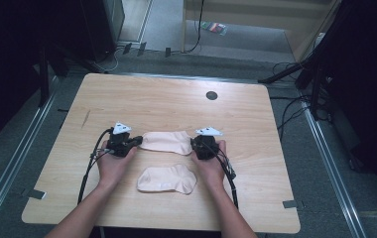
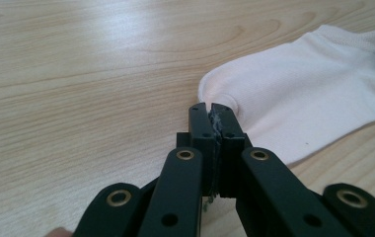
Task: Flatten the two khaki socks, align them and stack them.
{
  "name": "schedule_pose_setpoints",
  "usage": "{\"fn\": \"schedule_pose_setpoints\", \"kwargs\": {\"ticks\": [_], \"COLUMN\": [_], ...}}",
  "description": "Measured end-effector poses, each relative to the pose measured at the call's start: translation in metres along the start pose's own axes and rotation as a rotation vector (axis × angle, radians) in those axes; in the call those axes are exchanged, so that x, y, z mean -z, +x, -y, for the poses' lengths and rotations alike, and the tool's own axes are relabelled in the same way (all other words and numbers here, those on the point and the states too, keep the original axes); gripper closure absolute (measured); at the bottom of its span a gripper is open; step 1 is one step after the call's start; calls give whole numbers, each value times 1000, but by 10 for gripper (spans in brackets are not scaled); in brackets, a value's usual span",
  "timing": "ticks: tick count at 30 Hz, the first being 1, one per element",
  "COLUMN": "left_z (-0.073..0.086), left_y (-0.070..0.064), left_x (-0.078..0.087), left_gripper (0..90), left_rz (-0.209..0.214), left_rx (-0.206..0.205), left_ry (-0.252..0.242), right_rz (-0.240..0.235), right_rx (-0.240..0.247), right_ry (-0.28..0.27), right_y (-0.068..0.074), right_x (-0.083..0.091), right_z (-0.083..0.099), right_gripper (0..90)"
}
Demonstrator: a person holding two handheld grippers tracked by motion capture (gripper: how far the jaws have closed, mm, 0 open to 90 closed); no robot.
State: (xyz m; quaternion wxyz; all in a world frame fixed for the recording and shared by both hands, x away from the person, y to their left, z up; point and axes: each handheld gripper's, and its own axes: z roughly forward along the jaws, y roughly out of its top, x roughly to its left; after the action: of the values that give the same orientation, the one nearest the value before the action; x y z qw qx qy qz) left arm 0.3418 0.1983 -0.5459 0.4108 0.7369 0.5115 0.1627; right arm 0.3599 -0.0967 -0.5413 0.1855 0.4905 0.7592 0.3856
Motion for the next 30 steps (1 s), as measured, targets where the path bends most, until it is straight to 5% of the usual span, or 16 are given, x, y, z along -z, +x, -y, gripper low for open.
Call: {"fn": "schedule_pose_setpoints", "kwargs": {"ticks": [4, 9, 17, 30], "left_z": [2, 0, 2, 10], "left_y": [2, -2, -6, -26], "left_x": [12, 27, 45, 79], "left_gripper": [900, 900, 900, 900], "left_rz": [37, 38, 49, 86], "left_rx": [9, -34, -36, -67], "left_ry": [-25, -50, -83, -123], "right_rz": [-20, -43, -67, -99], "right_rx": [-16, -18, -24, -29], "right_ry": [-20, -45, -74, -71], "right_y": [1, 6, 11, 19], "right_x": [11, 28, 47, 81], "right_z": [-4, -7, -5, 7], "right_gripper": [892, 893, 894, 894]}}
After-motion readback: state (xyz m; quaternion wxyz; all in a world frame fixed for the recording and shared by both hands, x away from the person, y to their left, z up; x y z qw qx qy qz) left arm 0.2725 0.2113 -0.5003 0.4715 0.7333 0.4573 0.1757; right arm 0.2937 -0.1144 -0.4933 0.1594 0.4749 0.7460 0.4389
